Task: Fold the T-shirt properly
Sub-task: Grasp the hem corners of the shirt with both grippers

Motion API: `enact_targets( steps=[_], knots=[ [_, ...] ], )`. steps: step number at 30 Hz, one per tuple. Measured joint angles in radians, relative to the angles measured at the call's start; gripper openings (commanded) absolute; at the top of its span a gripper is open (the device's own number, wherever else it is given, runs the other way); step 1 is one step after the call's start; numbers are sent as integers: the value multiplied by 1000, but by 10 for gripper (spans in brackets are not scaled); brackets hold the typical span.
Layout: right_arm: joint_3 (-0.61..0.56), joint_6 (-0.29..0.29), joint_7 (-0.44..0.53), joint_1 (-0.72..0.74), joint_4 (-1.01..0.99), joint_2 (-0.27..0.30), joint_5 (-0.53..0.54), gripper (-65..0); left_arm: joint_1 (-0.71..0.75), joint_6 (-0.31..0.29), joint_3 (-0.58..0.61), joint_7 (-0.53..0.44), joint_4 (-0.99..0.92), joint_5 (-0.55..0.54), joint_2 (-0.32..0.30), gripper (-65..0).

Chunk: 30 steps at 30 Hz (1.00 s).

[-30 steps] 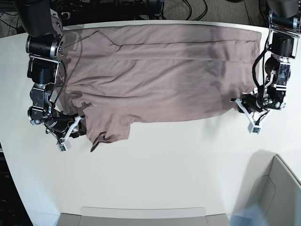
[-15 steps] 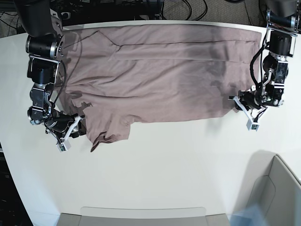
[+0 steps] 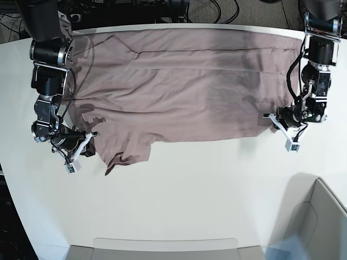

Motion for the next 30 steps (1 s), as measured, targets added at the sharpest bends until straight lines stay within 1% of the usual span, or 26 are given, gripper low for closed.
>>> enact_targets(
  steps=[2,4,5,8,10,13,15,17,19,24,25,27,28,30],
  knots=[
    [0,0,-3,0,5,0,0,-650,13,-4,-81,-1,-7,-15,26,-650],
    [0,1,-34,-7,45,-4,-10,-650,17,0,-157,16,-11,-9,53,-650],
    [-1,2,-54,-16,79,-7,-26,-650,19,-1,-177,21,-12,-7,55,-650],
    [-4,4,-76,-45,152,-12,-43,-650,24,10,-190,21,11,11,49,-650],
    [-5,5,-93,-56,183,-14,-46,-650,51,9,-200,19,68,6,46,-650],
    [-1,4,-166,-65,241,-14,-47,-650,95,4,-214,23,143,3,51,-650],
    [1,4,-203,-77,298,-11,-48,-650,130,-1,-271,22,173,-7,61,-650],
    [3,3,-207,-96,354,-11,-46,-650,153,2,-315,20,186,-5,61,-650],
    [3,3,-209,-120,402,-12,-43,-650,173,17,-354,20,197,13,66,-650],
    [3,4,-218,-166,470,-14,-43,-650,217,9,-408,23,258,7,82,-650],
    [3,4,-226,-174,484,-11,-45,-650,222,8,-411,23,274,8,82,-650],
    [4,4,-272,-181,522,-12,-42,-650,233,8,-422,24,308,7,80,-650],
    [5,3,-296,-184,542,-12,-25,-650,240,8,-436,24,325,7,81,-650],
    [45,3,-305,-197,590,-16,50,-650,257,8,-462,26,366,6,80,-650]
  ],
)
